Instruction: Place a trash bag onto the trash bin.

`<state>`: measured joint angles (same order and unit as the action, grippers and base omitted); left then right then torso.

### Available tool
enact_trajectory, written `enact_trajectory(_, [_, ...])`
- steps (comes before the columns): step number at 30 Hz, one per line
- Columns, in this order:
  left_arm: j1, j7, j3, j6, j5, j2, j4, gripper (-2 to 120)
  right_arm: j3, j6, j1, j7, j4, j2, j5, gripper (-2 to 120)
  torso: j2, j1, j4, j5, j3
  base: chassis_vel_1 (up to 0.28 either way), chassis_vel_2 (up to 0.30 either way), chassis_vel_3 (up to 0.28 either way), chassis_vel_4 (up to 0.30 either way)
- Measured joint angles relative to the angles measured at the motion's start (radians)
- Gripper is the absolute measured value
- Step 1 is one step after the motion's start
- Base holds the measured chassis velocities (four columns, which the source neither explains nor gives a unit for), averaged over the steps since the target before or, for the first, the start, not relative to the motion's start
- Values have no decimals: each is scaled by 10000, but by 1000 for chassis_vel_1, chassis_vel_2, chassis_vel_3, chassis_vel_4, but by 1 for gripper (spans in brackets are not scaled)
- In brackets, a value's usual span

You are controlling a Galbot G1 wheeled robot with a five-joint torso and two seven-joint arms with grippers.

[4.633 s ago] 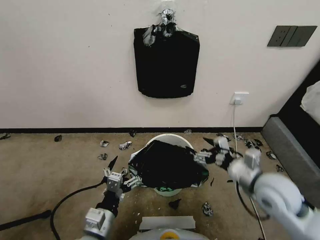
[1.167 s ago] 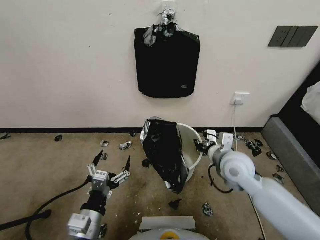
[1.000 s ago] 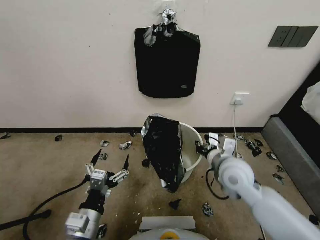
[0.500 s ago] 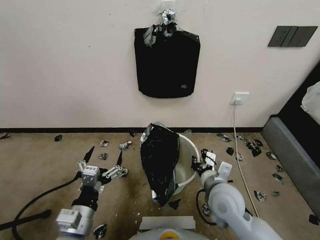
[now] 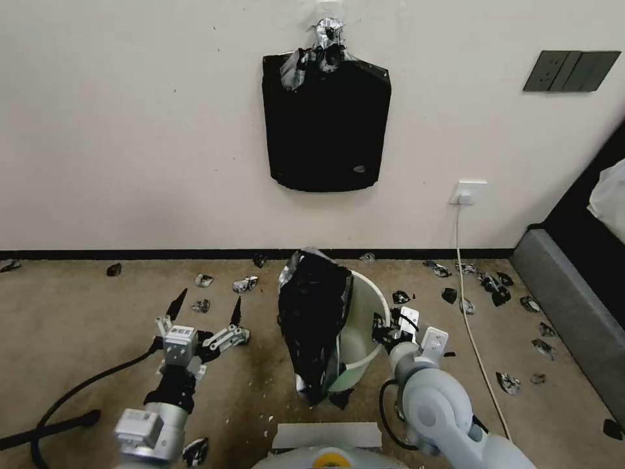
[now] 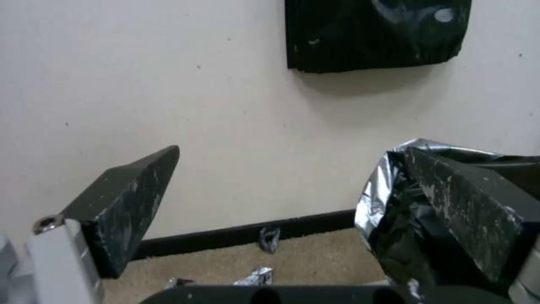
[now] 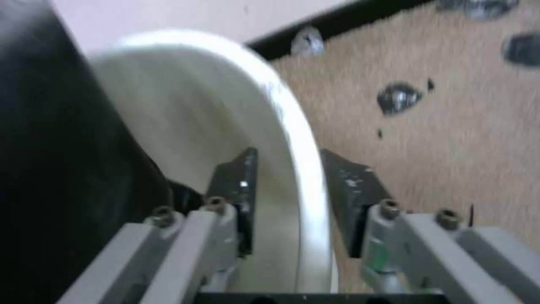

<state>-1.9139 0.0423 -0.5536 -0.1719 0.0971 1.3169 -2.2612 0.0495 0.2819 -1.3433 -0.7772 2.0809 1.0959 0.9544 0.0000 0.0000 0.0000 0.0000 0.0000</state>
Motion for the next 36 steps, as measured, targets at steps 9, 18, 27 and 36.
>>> enact_trajectory(9, [22,12,222,86,-50,-7,-8,100,399,297,-201,472,1583,-1223,-880,70,0,0,-1,0,1,0,0,0,0])
enact_trajectory(18, [23,44,392,236,-246,-96,18,100,259,2572,1434,2232,2360,-2550,1543,99,0,0,-1,0,0,0,0,0,0])
enact_trajectory(27, [85,126,390,501,-308,-278,-42,100,-510,3741,3547,1813,1015,-2396,3506,100,0,1,1,0,1,0,0,0,0])
enact_trajectory(36, [203,227,477,680,-335,-322,-30,100,-1172,4330,4795,310,-634,-1783,5016,85,0,1,0,0,2,0,0,0,0])
